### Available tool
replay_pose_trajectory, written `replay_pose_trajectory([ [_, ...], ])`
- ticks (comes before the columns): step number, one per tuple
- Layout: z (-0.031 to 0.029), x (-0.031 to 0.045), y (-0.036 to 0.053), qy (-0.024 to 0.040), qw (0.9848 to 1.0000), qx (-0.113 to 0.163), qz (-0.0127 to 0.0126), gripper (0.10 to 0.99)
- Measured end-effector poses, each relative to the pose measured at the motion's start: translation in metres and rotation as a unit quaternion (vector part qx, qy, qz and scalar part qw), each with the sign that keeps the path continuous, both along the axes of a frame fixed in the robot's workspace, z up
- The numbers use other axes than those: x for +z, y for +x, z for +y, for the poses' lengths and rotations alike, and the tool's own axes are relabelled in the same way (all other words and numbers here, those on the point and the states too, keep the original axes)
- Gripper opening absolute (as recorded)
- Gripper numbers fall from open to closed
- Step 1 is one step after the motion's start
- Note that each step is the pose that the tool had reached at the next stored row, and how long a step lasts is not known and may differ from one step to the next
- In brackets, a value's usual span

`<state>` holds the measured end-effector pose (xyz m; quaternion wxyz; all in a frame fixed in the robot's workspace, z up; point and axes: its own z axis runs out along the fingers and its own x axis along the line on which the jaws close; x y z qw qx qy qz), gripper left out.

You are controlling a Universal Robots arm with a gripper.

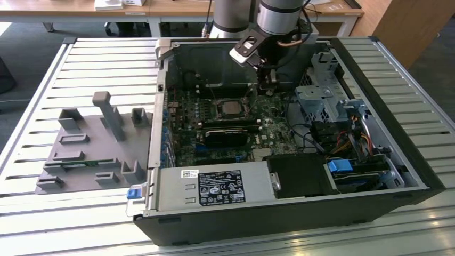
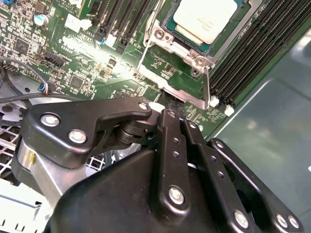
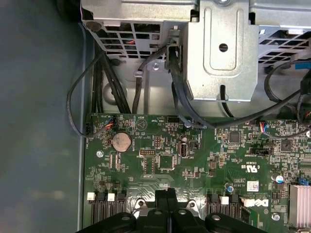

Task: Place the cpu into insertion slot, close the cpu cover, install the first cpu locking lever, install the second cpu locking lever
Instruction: 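Close the cpu cover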

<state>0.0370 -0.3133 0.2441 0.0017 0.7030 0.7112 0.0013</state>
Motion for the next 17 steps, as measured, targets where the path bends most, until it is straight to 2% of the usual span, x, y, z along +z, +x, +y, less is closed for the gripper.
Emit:
replay_pose_trajectory([
  [17,0.0,-0.0002,-0.0124,0.0,1.0,0.0,0.0,0.118],
])
